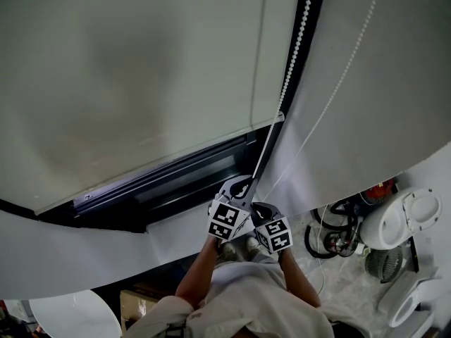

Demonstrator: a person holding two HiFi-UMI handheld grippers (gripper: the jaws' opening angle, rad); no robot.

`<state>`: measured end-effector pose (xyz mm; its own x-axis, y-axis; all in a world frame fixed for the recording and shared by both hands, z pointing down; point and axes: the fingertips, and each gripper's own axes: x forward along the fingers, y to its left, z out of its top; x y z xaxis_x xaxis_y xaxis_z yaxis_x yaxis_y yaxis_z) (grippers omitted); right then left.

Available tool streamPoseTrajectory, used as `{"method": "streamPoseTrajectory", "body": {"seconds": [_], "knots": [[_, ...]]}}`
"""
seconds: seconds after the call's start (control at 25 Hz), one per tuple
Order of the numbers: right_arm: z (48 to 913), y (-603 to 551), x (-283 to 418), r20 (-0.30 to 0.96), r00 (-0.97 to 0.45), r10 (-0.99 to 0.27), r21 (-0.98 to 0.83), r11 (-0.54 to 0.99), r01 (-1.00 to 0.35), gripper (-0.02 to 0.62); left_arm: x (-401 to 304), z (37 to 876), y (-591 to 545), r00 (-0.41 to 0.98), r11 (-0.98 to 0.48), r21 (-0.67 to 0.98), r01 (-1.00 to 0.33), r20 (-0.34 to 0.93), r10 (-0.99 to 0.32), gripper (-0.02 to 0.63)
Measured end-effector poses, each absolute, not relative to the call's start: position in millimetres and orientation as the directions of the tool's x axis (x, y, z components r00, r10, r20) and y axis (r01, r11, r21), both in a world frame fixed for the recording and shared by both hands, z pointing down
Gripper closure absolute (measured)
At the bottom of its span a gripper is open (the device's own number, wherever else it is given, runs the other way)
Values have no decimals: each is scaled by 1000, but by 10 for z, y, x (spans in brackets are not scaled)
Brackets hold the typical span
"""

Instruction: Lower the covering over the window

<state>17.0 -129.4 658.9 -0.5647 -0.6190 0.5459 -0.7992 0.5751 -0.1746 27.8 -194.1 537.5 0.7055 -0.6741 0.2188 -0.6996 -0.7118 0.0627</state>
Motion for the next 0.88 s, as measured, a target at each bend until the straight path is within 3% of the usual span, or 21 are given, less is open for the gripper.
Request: {"method": "streamPoseTrajectory", "body": {"seconds": [0.12,0.24,0.68,0.88], "knots": [[6231,-1324,192,488,-581,-651,-152,593,-791,503,265,5378,-1941,705,-709,66,-702,204,-679,592],[5830,-1358,253,425,-578,-697,-110,594,-797,470,242,5392,-1935,701,-707,60,-705,210,-681,592],[4097,-1632,365,66,-560,-826,67,564,-823,474,241,5340,-1832,704,-712,53,-700,217,-676,592],[3667,-1754,274,0,-580,-815,130,575,-808,486,280,5323,-1779,711,-719,54,-693,212,-670,592]]}}
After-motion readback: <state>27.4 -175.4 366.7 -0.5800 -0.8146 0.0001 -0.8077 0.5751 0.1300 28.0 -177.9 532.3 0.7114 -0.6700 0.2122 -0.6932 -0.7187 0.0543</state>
